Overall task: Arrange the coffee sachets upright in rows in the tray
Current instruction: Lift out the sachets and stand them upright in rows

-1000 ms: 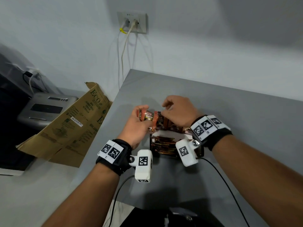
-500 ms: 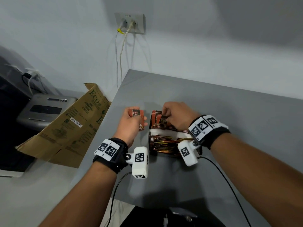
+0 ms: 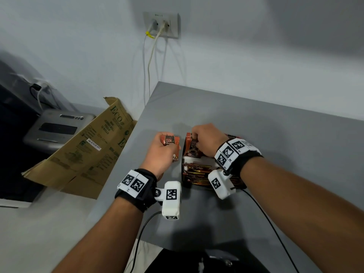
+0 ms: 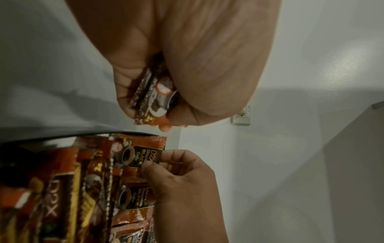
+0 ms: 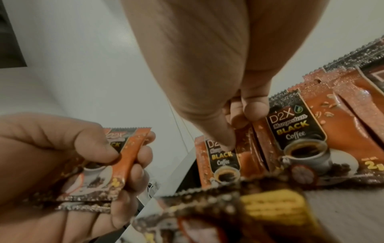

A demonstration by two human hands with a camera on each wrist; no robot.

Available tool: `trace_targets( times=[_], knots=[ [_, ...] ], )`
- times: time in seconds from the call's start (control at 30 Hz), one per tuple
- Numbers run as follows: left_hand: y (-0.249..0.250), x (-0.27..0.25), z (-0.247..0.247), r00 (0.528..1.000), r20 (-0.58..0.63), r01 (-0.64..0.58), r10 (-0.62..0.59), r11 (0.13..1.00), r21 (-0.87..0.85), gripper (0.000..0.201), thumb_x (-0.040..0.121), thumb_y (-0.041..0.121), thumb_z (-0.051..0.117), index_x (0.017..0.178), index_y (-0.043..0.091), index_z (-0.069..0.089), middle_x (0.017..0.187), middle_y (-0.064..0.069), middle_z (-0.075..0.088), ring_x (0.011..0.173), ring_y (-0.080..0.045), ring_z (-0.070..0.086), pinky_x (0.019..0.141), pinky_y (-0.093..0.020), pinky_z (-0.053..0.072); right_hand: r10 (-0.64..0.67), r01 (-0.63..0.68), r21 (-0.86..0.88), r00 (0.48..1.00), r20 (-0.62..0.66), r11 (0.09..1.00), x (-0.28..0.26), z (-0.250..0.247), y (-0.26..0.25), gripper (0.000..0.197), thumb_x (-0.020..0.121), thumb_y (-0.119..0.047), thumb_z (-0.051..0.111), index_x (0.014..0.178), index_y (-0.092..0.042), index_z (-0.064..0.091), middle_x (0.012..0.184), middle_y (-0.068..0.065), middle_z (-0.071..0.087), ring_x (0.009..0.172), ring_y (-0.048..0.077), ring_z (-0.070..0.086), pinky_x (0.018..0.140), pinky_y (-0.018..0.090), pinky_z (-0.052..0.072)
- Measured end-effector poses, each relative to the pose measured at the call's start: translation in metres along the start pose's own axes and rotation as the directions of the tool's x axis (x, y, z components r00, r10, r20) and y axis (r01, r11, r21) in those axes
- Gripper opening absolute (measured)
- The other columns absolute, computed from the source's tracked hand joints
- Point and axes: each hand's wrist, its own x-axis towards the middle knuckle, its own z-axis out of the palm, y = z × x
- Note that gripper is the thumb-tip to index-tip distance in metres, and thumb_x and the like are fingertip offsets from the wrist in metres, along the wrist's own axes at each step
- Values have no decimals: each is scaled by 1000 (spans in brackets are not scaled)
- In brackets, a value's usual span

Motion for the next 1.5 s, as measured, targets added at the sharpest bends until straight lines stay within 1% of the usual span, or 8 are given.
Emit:
trace_targets(
  times=[0.17, 0.27, 0.43, 0.63, 0.77, 0.93, 1.27, 1.5],
  knots=[
    [1, 1, 5, 1000, 16, -6, 7, 1000, -31, 34, 80, -11, 52, 100, 16, 56, 85, -6, 63, 77, -21, 61, 68, -38, 51, -18, 19, 33, 999, -43, 999, 1, 0, 2, 13, 91, -3, 61, 99, -12, 65, 105, 7, 62, 91, 22, 58, 75, 28, 45],
    [3, 0, 6, 999, 41, -32, 34, 999, -41, 39, 80, -13, 56, 106, 16, 55, 91, -8, 64, 81, -22, 63, 75, -42, 55, 8, 24, 226, 990, -141, 974, -6, -8, 8, 10, 86, -14, 67, 96, -15, 69, 99, 1, 67, 90, 16, 61, 75, 24, 46],
    [15, -5, 18, 977, 176, -105, 116, 992, -75, 52, 77, -20, 65, 113, 15, 52, 88, -9, 65, 69, -14, 63, 64, -28, 54, -22, 80, 576, 994, -107, 813, -32, -32, 4, 13, 82, -12, 71, 93, -18, 72, 82, -4, 74, 57, -4, 60, 59, 15, 47],
    [17, 0, 15, 990, 56, -130, 128, 991, 35, 32, 88, 4, 66, 114, 18, 54, 88, -2, 62, 65, -13, 61, 62, -29, 52, 160, -32, 435, 952, -261, 900, -49, -57, 47, 14, 83, -9, 71, 85, -23, 69, 75, -10, 68, 65, -3, 62, 67, 15, 47],
    [11, 2, 12, 998, 10, -55, 55, 998, -2, 28, 87, -8, 54, 102, 16, 55, 83, -4, 59, 60, -12, 58, 60, -32, 52, 208, -157, 360, 972, -106, 920, -51, -32, 66, 20, 83, -7, 67, 78, -26, 65, 79, -5, 72, 68, 11, 66, 61, 25, 52],
    [4, 0, 9, 999, 34, -15, 14, 1000, 25, 26, 83, -6, 55, 100, 13, 55, 88, -6, 64, 78, -24, 65, 76, -46, 57, 196, -179, 257, 980, -44, 950, -45, -9, 58, 15, 84, -8, 66, 84, -22, 69, 86, -6, 68, 85, 17, 65, 77, 30, 54],
    [1, -5, 7, 998, 53, -22, 16, 992, 124, 30, 80, -2, 66, 103, 15, 58, 91, -8, 69, 80, -18, 68, 68, -36, 56, 256, -239, 227, 965, -49, 944, -38, -8, 53, 7, 87, -8, 65, 92, -12, 66, 93, 4, 68, 83, 19, 64, 64, 27, 49],
    [4, -8, 13, 997, 80, -30, 19, 991, 133, 30, 81, -4, 66, 104, 14, 57, 92, -5, 69, 78, -15, 68, 67, -30, 54, 287, -261, 281, 956, -55, 924, -36, -6, 57, 4, 89, -9, 66, 91, -10, 63, 91, 8, 71, 86, 25, 69, 78, 43, 60]
  ],
)
